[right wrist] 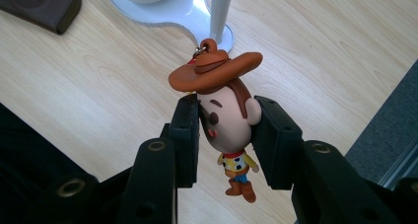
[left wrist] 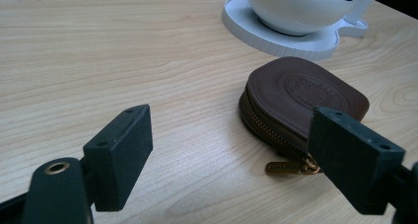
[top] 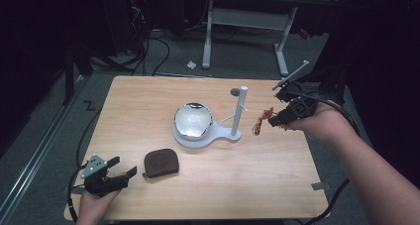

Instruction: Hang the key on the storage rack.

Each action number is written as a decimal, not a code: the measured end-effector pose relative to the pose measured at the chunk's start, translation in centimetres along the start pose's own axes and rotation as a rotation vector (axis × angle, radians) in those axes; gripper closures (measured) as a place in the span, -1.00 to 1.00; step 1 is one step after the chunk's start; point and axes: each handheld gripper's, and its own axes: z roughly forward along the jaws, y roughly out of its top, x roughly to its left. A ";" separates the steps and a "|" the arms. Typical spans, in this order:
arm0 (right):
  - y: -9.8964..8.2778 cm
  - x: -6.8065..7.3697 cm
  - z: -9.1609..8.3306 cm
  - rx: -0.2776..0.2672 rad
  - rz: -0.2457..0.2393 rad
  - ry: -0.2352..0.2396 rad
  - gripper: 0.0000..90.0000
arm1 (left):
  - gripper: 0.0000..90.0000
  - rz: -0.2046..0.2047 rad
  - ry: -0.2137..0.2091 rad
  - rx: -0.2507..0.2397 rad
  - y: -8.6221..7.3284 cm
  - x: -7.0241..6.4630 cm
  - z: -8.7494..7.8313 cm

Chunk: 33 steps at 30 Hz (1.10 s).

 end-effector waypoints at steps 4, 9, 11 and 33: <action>0.4 -0.2 -0.3 0.013 0.008 0.010 0.44 | -0.60 0.002 0.005 -0.001 0.0 0.0 -0.1; 1.1 -0.3 -0.5 0.026 0.013 0.018 0.44 | -0.60 0.006 0.007 0.000 0.0 -0.1 -0.1; 1.5 -0.4 -0.6 0.024 0.002 0.015 0.44 | -0.60 0.007 0.007 0.003 0.0 -0.1 -0.1; 5.2 -0.1 -1.9 -0.044 -0.007 -0.018 0.44 | -0.60 0.000 -0.003 -0.008 -0.1 0.0 -0.3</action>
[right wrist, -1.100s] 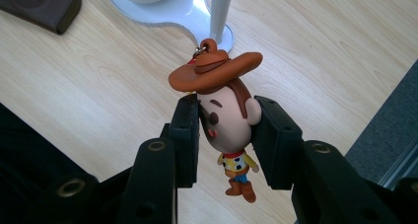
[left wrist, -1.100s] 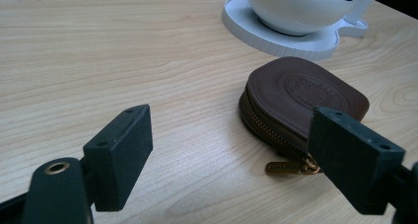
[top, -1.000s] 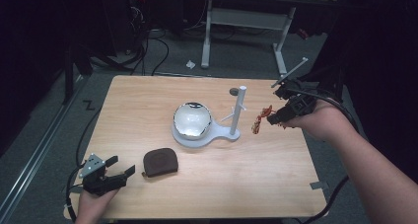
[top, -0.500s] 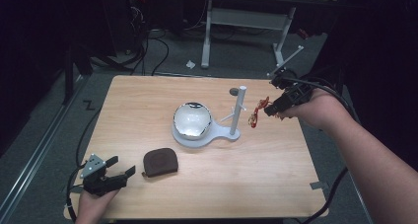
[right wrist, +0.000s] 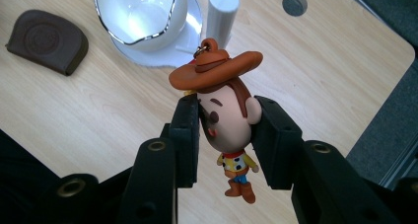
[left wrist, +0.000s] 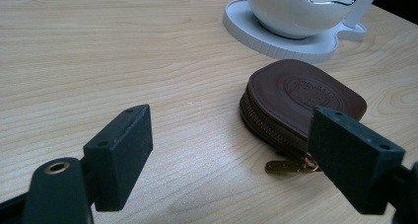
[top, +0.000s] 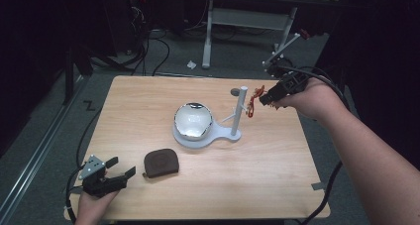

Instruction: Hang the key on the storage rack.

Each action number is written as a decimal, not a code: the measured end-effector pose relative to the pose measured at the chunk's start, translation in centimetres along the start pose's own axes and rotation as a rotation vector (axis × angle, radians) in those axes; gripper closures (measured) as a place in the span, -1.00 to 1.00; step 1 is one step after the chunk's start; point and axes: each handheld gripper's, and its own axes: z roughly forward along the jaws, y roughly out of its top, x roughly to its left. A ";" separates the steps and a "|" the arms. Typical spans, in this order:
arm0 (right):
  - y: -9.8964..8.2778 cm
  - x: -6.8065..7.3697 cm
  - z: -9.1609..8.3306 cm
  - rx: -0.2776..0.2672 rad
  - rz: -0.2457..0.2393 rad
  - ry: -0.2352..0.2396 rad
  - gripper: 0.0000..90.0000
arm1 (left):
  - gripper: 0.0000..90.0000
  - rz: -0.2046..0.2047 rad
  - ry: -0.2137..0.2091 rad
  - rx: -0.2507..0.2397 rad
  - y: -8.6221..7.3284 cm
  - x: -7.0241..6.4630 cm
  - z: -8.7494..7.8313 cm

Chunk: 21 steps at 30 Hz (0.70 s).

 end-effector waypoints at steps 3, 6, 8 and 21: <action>0.4 0.3 0.2 -0.004 -0.002 0.001 0.44 | -0.60 0.001 -0.002 0.002 0.0 0.0 0.0; 0.5 0.1 0.6 -0.004 -0.005 -0.005 0.44 | -0.60 0.002 -0.003 0.002 0.0 0.0 0.1; 0.3 -0.1 0.9 -0.006 0.005 -0.001 0.44 | -0.60 0.002 -0.003 0.003 0.0 0.0 0.1; -2.3 -0.9 3.1 -0.002 0.045 0.025 0.44 | -0.59 0.012 -0.004 0.010 0.0 -0.2 0.1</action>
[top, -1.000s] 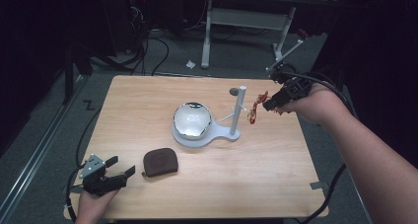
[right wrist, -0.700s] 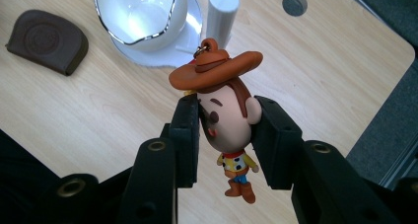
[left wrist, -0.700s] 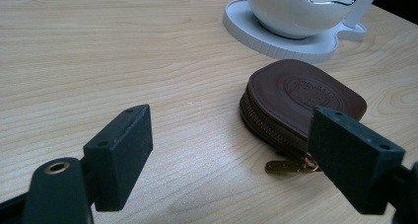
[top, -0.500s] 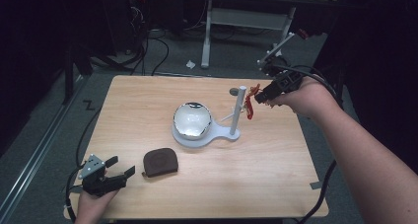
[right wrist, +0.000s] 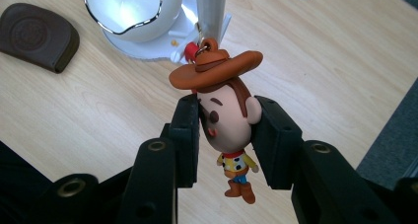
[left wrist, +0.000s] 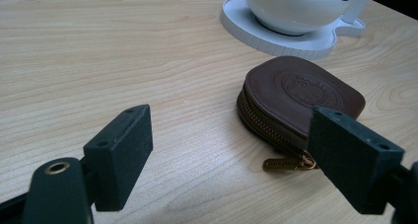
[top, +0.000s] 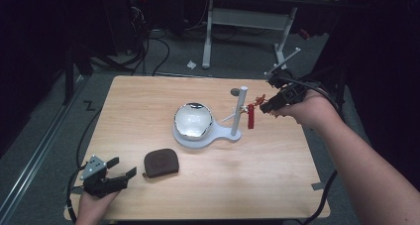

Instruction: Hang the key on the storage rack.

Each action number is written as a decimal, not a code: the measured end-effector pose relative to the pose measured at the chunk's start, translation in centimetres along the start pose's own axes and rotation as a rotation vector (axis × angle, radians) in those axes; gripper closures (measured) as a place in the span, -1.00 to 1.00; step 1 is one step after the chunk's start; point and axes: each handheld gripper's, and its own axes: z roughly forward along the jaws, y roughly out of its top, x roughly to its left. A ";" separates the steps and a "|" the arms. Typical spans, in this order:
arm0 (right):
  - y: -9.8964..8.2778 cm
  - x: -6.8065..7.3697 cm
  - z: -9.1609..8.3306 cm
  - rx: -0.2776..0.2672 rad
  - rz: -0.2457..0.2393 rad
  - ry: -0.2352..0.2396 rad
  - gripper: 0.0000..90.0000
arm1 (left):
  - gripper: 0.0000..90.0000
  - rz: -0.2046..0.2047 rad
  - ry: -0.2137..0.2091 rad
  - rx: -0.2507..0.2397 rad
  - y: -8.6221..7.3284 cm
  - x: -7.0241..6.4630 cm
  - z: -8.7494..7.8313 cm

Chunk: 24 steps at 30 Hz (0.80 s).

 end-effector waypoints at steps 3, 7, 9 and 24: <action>-0.8 -0.1 0.8 0.002 0.008 0.007 0.44 | -0.59 0.002 0.000 -0.001 0.0 -0.1 0.0; -1.7 -0.2 1.8 -0.001 0.016 0.027 0.44 | -0.59 0.007 0.000 0.005 0.0 -0.2 -0.1; -2.0 -0.1 2.3 0.001 0.026 0.034 0.44 | -0.59 0.009 0.002 0.004 0.0 -0.2 -0.1; -4.1 -0.1 7.4 -0.024 0.049 0.110 0.44 | -0.59 0.016 0.015 0.011 -0.3 -0.4 -0.5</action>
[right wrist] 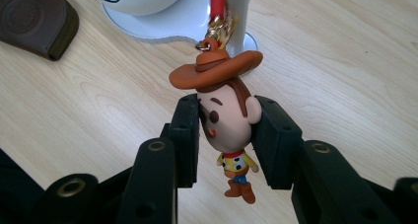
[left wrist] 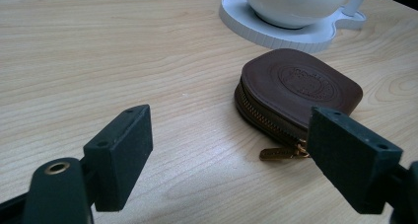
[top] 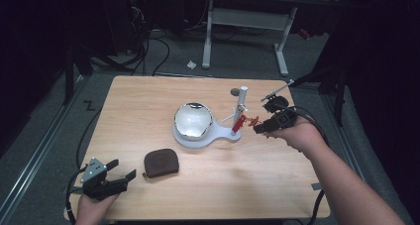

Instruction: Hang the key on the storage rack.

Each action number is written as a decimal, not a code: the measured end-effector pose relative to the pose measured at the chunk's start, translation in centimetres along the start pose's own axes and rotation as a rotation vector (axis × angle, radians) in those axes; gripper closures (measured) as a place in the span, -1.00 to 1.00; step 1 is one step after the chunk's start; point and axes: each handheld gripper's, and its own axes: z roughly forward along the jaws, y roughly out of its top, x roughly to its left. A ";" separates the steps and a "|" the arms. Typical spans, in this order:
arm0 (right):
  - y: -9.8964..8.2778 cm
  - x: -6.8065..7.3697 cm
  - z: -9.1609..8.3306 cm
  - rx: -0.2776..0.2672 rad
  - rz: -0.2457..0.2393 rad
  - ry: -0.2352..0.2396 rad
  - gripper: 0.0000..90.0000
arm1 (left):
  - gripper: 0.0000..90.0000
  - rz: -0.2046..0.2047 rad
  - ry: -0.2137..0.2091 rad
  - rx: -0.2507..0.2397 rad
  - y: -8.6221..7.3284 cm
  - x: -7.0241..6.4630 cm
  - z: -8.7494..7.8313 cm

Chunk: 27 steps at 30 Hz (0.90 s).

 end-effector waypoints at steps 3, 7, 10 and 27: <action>-0.3 0.0 1.3 -0.008 0.006 0.015 0.44 | -0.59 0.001 0.001 0.001 0.0 0.0 0.0; -0.6 0.0 2.9 -0.018 0.021 0.029 0.43 | -0.59 0.004 0.001 0.004 -0.1 0.0 0.0; -1.0 -0.2 4.1 -0.041 0.015 0.025 0.43 | -0.59 0.007 -0.001 0.007 -0.1 0.0 0.1; -3.1 0.4 6.5 -0.149 -0.001 -0.065 0.23 | -0.58 0.016 -0.018 0.016 0.2 -0.5 0.7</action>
